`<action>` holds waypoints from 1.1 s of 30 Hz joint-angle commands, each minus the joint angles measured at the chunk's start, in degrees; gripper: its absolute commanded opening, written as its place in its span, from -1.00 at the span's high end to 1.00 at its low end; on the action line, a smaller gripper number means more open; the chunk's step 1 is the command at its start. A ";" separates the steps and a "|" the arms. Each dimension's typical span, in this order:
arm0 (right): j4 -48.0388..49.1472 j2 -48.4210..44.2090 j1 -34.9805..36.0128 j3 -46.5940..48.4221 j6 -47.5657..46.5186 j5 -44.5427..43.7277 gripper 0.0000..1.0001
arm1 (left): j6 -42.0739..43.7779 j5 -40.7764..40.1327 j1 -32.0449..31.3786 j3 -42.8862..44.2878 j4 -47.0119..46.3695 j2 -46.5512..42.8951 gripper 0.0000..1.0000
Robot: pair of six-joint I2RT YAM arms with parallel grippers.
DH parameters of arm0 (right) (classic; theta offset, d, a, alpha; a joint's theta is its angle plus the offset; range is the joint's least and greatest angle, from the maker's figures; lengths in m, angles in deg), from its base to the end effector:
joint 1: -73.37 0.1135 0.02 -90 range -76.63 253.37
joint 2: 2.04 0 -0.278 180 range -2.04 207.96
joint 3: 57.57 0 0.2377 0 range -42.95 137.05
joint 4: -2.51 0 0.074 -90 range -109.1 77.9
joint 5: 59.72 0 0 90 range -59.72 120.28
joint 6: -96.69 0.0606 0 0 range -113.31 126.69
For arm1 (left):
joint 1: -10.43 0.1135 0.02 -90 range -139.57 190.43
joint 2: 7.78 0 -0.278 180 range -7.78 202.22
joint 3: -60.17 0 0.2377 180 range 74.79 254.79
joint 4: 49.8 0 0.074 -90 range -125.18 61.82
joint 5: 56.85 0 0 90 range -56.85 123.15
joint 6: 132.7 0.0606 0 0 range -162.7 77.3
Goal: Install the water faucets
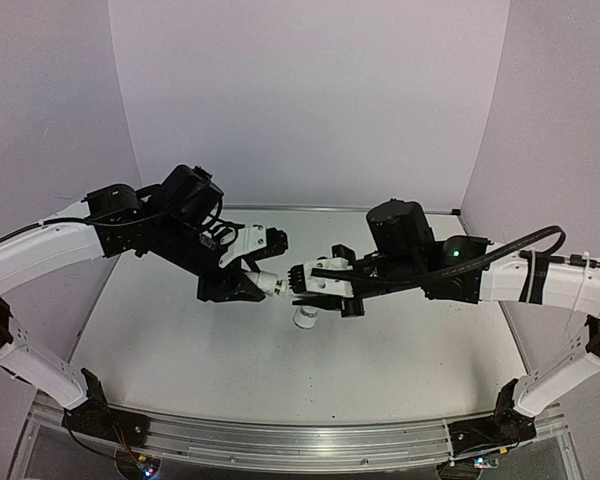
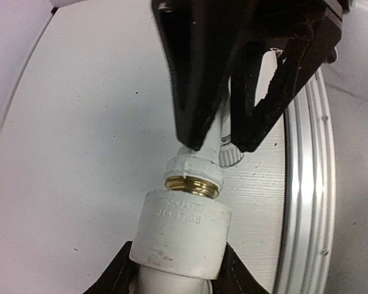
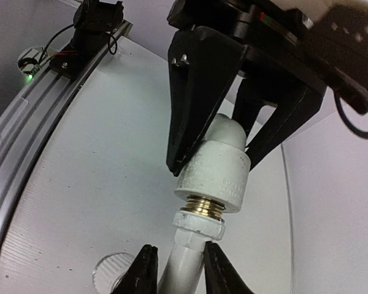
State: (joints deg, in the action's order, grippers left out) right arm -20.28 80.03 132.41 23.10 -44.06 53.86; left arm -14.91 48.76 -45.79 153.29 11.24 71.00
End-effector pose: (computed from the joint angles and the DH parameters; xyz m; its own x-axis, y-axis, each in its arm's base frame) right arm 0.1528 0.3018 0.3300 0.6206 -0.3451 -0.7041 -0.7793 -0.1718 -0.6027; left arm 0.1460 -0.2476 0.3487 0.0631 0.7133 -0.6980 0.9876 0.0560 0.1465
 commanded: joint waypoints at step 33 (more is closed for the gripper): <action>18.18 -20.21 0.45 -22.10 -30.49 -2.59 -0.86 | -59.40 54.71 15.10 -10.43 -14.51 3.88 1.00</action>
State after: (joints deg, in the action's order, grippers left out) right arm -8.70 57.88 132.54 1.12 -69.83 47.25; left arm -67.16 98.37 -30.65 143.28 -1.14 78.21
